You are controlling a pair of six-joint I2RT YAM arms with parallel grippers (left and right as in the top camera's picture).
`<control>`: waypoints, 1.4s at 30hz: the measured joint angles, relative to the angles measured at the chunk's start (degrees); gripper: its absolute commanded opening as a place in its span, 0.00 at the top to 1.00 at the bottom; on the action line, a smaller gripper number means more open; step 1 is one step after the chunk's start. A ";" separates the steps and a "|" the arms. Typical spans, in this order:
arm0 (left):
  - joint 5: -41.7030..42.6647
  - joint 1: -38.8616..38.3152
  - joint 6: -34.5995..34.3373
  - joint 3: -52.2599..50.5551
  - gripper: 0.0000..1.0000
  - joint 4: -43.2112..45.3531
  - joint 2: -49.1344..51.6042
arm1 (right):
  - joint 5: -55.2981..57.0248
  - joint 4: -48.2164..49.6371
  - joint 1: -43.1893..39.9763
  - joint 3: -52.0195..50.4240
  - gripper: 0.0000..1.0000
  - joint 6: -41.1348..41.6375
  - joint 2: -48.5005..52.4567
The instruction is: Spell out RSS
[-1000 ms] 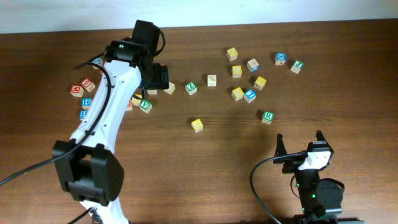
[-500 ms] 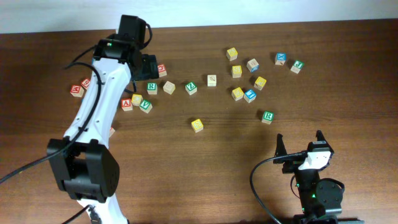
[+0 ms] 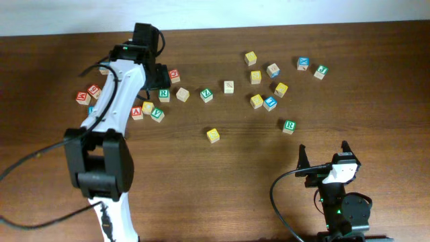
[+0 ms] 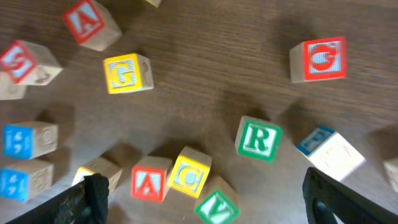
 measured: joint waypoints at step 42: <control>10.03 -0.02 4.11 0.07 0.66 10.16 12.41 | 0.00 0.00 0.00 0.00 0.02 -0.02 0.00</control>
